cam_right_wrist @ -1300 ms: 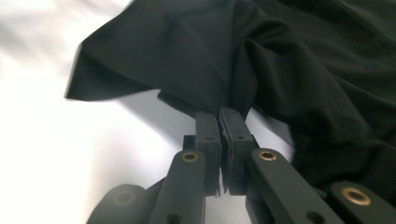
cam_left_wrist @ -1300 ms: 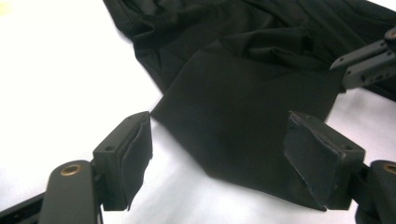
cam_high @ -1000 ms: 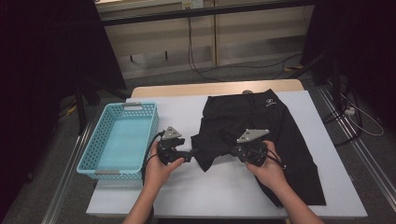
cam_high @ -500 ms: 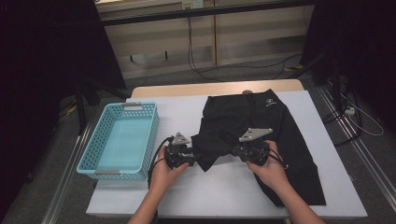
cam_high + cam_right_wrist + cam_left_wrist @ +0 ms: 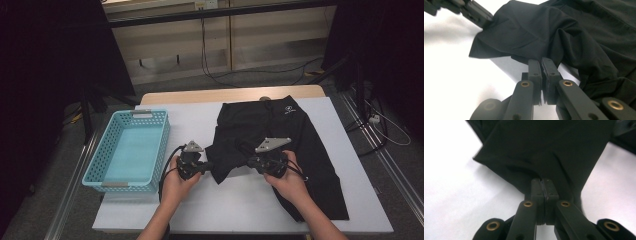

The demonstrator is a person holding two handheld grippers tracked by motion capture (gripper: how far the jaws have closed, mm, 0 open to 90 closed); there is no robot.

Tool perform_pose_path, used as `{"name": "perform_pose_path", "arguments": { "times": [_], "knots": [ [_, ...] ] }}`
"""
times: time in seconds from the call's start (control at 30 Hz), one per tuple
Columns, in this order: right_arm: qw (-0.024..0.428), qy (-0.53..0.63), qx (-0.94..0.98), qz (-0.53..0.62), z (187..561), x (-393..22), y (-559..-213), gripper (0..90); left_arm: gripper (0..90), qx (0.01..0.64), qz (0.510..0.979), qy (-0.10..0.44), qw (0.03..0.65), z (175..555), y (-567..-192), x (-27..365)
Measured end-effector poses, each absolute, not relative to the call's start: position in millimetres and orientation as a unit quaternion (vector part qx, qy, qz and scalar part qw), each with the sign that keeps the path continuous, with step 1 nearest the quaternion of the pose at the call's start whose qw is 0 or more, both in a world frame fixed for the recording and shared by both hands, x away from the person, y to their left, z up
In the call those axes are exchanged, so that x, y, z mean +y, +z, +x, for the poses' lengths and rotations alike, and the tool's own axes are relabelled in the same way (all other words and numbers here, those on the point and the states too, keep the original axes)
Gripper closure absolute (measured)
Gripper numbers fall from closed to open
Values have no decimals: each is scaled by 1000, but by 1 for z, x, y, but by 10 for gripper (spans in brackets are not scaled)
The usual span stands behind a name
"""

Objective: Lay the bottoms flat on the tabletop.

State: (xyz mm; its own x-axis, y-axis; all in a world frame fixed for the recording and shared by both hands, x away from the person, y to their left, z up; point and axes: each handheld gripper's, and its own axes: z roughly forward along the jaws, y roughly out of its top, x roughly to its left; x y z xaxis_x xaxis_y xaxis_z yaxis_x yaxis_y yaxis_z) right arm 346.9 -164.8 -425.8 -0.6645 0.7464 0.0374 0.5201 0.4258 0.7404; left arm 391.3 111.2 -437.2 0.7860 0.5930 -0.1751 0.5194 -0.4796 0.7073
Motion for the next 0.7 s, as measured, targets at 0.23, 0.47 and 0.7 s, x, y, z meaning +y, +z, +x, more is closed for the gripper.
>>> {"name": "perform_pose_path", "arguments": {
  "times": [0.23, 0.47, 0.7],
  "knots": [
    [143, 385, 833, 371, 342, -165, -416, 868, 900, 325, 844, 54, 423, 391, -415, 124],
    [124, 380, 846, 354, 341, -162, -411, 863, 900, 334, 838, 67, 427, 396, -413, 132],
    [145, 362, 845, 366, 352, -152, -429, 806, 900, 348, 836, 95, 413, 406, -429, 132]
  ]
}}
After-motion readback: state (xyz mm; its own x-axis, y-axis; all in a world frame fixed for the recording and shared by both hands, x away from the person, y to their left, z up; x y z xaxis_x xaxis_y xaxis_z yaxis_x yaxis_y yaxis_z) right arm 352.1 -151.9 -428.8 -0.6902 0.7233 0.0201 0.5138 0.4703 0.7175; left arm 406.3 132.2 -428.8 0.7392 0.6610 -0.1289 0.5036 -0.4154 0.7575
